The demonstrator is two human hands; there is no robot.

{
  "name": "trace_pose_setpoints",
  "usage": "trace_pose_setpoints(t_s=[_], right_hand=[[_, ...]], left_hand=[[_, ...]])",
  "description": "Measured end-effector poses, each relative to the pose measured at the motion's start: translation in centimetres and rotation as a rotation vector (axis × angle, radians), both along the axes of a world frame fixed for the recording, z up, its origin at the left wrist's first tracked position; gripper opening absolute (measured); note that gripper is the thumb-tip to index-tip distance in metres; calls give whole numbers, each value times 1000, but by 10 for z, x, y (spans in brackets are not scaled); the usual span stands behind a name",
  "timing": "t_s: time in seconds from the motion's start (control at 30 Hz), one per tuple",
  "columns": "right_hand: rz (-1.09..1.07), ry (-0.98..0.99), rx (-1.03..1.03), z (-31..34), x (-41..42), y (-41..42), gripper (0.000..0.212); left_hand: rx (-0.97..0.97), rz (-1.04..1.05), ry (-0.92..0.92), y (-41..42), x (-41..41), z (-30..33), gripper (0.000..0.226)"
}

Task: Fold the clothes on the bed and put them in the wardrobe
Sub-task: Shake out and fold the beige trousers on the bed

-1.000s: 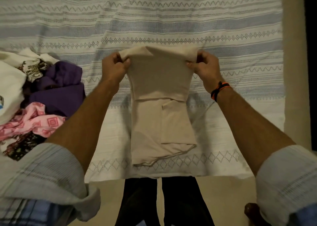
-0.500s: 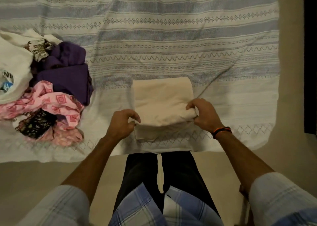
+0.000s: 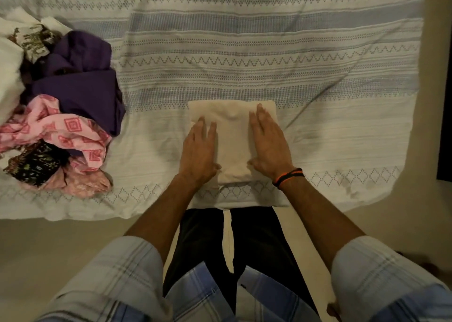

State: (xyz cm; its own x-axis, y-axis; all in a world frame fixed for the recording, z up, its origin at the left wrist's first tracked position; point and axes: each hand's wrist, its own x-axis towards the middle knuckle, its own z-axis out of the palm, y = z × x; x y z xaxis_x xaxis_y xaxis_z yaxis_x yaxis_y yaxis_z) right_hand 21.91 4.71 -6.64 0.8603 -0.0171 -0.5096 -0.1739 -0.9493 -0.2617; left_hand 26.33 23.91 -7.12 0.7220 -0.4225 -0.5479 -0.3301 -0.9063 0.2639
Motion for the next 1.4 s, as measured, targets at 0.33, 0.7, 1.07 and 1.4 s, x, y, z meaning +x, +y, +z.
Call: trace_pose_setpoints(t_s=[0.33, 0.7, 1.07, 1.4], right_hand=[[-21, 85, -27, -32, 18, -9, 137], [-1021, 128, 442, -35, -14, -29, 75], [-1030, 181, 581, -30, -7, -28, 59], [-1060, 41, 648, 44, -17, -21, 54]], left_hand=[[75, 10, 93, 2, 8, -31, 114], [-215, 1040, 493, 31, 14, -44, 94], [-462, 1110, 672, 12, 9, -29, 59], [-521, 953, 678, 1, 17, 54, 55]])
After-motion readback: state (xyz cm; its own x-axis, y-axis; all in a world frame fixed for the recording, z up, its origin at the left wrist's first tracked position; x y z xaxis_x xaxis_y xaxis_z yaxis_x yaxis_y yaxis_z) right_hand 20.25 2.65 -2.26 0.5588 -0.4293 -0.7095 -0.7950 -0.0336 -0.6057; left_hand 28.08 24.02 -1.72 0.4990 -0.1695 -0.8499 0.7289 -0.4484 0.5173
